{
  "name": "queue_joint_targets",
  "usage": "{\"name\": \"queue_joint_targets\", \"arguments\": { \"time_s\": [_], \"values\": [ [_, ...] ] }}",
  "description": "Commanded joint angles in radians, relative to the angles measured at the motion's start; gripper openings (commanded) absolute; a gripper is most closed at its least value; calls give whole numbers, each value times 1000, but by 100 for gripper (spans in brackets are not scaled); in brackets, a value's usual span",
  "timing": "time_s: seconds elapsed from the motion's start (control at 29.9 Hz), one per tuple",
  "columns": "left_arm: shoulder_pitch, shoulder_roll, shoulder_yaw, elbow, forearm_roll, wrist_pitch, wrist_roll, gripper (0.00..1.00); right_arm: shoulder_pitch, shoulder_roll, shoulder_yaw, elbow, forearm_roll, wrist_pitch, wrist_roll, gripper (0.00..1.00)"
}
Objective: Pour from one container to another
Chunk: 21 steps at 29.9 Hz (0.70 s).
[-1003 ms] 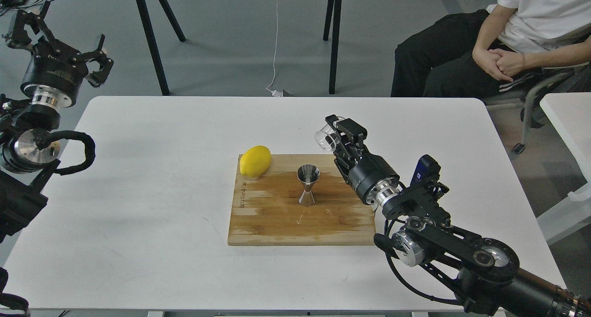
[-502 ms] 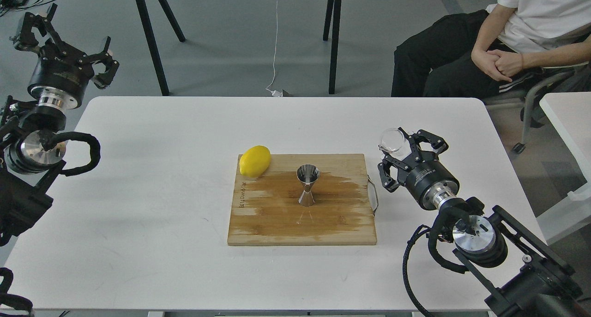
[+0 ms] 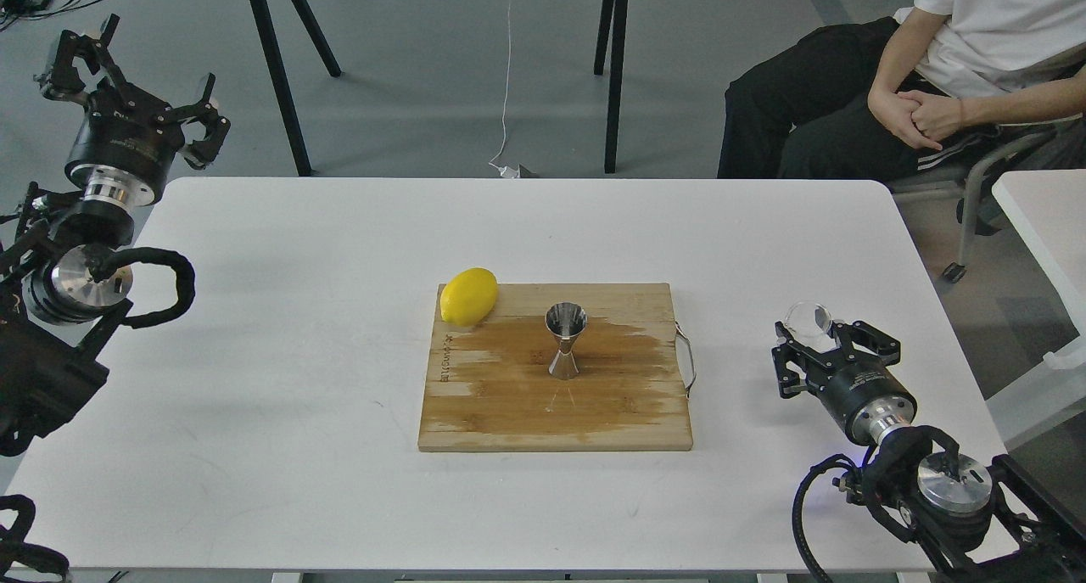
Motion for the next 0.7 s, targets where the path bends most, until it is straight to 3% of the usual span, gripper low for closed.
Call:
{"name": "queue_joint_targets", "arguments": {
  "time_s": [0.0,0.2,0.67],
  "values": [
    [9,-9,0,0,0,1,-1,100,-7,11,1,-62,8,26,-1,36],
    [10,-12,0,0,0,3,-1,100,1,37,18,-126,8,45,-13,36],
    [9,-3,-3,0,0,1,-1,100,52,42,18,-197,8,45,-16,50]
  ]
}}
